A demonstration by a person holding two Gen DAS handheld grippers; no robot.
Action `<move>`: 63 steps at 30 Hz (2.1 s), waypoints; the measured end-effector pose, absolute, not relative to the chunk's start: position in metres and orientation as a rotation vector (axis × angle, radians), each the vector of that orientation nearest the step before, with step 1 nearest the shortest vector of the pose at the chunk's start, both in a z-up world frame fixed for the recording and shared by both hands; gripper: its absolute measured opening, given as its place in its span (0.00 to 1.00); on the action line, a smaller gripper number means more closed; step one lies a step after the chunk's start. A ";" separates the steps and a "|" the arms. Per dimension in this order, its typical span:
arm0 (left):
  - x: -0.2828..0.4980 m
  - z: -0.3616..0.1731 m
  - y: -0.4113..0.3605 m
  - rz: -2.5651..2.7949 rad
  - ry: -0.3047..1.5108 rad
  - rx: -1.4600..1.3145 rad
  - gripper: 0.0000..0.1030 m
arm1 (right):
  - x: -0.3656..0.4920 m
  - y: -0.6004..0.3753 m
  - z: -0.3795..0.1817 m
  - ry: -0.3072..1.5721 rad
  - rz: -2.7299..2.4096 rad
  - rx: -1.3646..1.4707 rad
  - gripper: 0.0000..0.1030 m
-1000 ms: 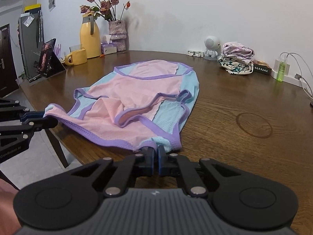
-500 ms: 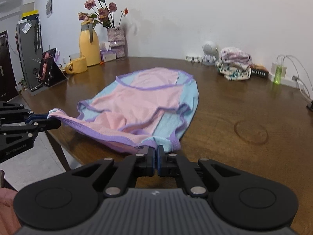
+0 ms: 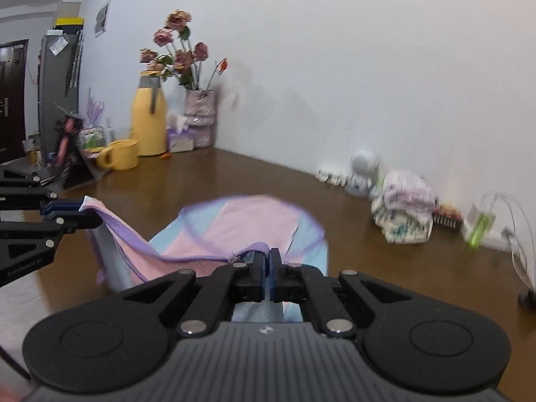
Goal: Fold clothes
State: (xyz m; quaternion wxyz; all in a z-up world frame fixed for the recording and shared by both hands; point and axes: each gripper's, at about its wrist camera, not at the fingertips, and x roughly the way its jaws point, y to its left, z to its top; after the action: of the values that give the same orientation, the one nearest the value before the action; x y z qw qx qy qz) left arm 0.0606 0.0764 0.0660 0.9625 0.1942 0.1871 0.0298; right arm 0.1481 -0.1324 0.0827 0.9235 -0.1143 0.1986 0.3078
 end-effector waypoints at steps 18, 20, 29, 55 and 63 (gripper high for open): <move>0.381 0.027 0.195 0.013 0.764 0.157 0.05 | 0.467 -0.015 -0.007 0.797 0.575 -0.183 0.01; 0.391 0.017 0.206 0.004 0.781 0.124 0.05 | 0.480 -0.010 -0.018 0.812 0.573 -0.176 0.01; 0.413 -0.003 0.230 -0.052 0.818 0.048 0.20 | 0.497 -0.003 -0.042 0.833 0.545 -0.160 0.02; 0.317 -0.014 0.157 -0.252 0.722 0.413 0.17 | 0.446 -0.100 -0.017 0.749 0.782 0.000 0.30; 0.317 -0.017 0.159 -0.255 0.716 0.419 0.17 | 0.500 -0.064 -0.037 0.850 0.790 0.012 0.21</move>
State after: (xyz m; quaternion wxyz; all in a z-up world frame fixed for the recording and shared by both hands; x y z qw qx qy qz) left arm 0.3171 0.1589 -0.0165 0.9073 0.2028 0.3471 -0.1236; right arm 0.4999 -0.0640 -0.0366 0.8363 0.0059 0.4015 0.3734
